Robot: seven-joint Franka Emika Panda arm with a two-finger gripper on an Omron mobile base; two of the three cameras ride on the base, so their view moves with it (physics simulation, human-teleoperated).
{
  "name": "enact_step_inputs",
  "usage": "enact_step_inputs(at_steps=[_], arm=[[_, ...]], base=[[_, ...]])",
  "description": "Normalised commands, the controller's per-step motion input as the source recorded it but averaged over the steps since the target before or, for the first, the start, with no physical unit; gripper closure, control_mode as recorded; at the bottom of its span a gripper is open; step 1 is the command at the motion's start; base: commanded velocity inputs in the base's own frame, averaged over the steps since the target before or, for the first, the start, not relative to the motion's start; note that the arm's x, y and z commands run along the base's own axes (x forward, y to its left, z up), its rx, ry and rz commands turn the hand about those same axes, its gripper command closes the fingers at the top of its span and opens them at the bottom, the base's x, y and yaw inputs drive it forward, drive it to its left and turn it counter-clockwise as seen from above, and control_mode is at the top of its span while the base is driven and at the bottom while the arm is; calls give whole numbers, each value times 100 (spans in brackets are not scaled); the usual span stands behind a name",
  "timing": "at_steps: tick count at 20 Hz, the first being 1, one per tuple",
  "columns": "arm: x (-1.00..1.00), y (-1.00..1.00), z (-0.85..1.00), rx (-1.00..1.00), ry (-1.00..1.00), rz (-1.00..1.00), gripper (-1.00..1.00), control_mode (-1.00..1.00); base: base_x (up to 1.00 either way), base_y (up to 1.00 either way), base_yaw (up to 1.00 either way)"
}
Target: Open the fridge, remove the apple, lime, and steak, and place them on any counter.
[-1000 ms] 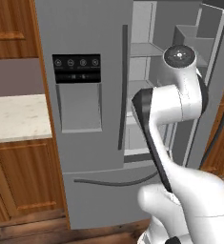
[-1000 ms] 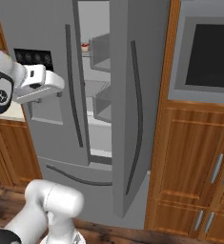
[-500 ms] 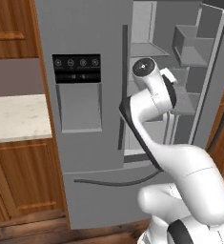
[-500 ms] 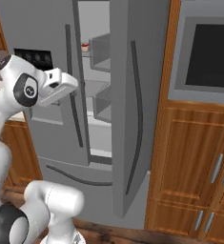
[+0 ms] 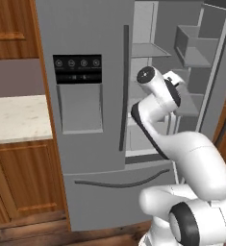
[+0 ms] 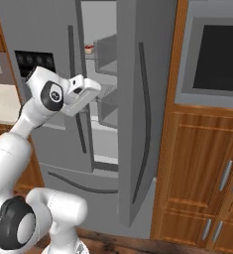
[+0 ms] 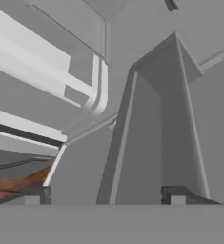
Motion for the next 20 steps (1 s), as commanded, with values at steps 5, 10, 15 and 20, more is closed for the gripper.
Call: enact_step_inputs(at_steps=[5,10,15,20], arm=[[-24,-97,-27,-10,1,-3,-100,-100],[-67,-94,-16,-5,0,-3,-100,-100],[-82,79,30,9,1,12,-100,-100],[-60,100,69,25,10,14,-100,-100]], base=[[0,0,0],[0,0,0],[0,0,0],[0,0,0]])
